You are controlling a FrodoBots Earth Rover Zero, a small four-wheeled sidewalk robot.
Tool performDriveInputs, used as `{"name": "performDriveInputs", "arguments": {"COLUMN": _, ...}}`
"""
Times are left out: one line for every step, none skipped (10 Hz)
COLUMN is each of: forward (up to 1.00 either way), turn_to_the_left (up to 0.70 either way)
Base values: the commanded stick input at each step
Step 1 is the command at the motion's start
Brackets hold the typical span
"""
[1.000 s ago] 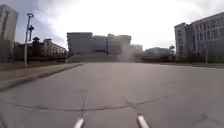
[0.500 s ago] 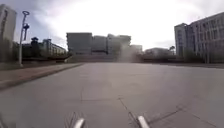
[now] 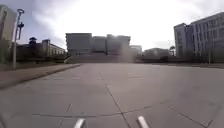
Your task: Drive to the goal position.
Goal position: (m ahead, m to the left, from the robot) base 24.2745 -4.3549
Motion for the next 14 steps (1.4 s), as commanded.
{"name": "performDriveInputs", "arguments": {"forward": 1.00, "turn_to_the_left": 0.00}}
{"name": "performDriveInputs", "arguments": {"forward": 1.00, "turn_to_the_left": 0.00}}
{"name": "performDriveInputs", "arguments": {"forward": 1.00, "turn_to_the_left": 0.00}}
{"name": "performDriveInputs", "arguments": {"forward": 1.00, "turn_to_the_left": 0.00}}
{"name": "performDriveInputs", "arguments": {"forward": 1.00, "turn_to_the_left": 0.00}}
{"name": "performDriveInputs", "arguments": {"forward": 1.00, "turn_to_the_left": 0.00}}
{"name": "performDriveInputs", "arguments": {"forward": 1.00, "turn_to_the_left": 0.00}}
{"name": "performDriveInputs", "arguments": {"forward": 1.00, "turn_to_the_left": 0.00}}
{"name": "performDriveInputs", "arguments": {"forward": 1.00, "turn_to_the_left": 0.00}}
{"name": "performDriveInputs", "arguments": {"forward": 1.00, "turn_to_the_left": 0.00}}
{"name": "performDriveInputs", "arguments": {"forward": 1.00, "turn_to_the_left": 0.00}}
{"name": "performDriveInputs", "arguments": {"forward": 1.00, "turn_to_the_left": 0.00}}
{"name": "performDriveInputs", "arguments": {"forward": 1.00, "turn_to_the_left": 0.00}}
{"name": "performDriveInputs", "arguments": {"forward": 1.00, "turn_to_the_left": 0.00}}
